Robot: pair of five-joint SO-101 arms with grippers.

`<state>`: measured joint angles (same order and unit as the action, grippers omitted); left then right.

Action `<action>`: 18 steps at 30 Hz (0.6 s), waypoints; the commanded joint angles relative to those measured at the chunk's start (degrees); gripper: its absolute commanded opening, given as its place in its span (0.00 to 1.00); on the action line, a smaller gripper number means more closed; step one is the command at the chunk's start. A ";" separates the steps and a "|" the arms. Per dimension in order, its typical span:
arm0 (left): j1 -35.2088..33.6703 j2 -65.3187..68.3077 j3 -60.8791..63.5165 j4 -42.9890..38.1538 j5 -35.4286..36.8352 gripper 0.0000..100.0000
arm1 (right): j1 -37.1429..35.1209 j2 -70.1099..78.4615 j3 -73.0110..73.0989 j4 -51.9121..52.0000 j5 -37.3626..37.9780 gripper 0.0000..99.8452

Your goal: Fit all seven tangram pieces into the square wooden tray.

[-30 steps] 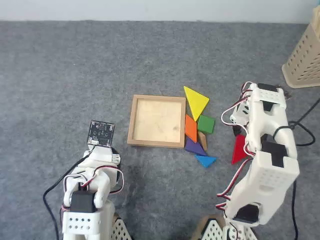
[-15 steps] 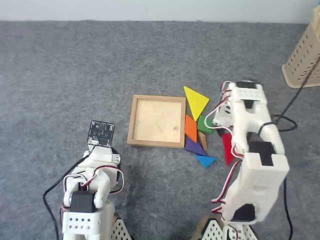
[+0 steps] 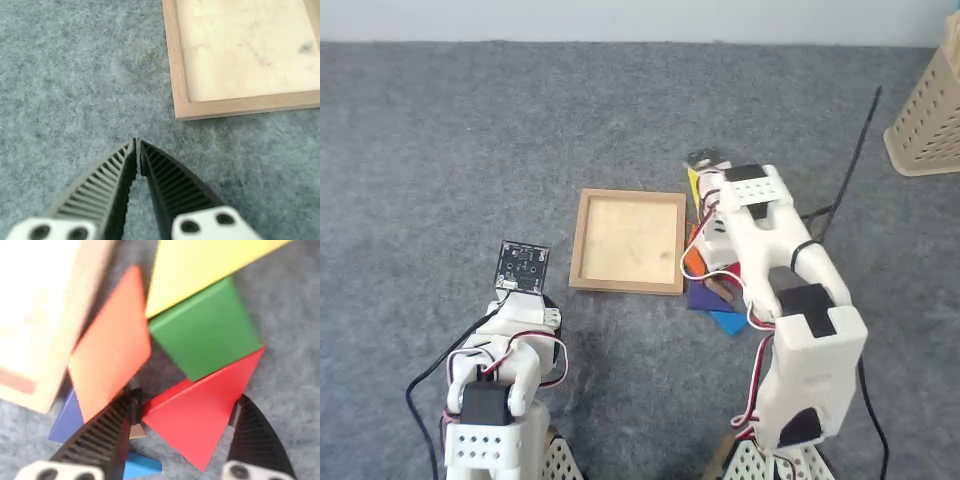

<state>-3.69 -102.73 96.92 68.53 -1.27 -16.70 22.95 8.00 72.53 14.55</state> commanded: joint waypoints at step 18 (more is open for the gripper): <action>-0.26 -0.18 -0.31 0.26 0.53 0.01 | 1.36 -2.51 -2.90 -0.31 3.69 0.21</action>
<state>-3.69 -102.73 96.92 68.53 -1.27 -16.70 22.95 7.38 72.70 17.27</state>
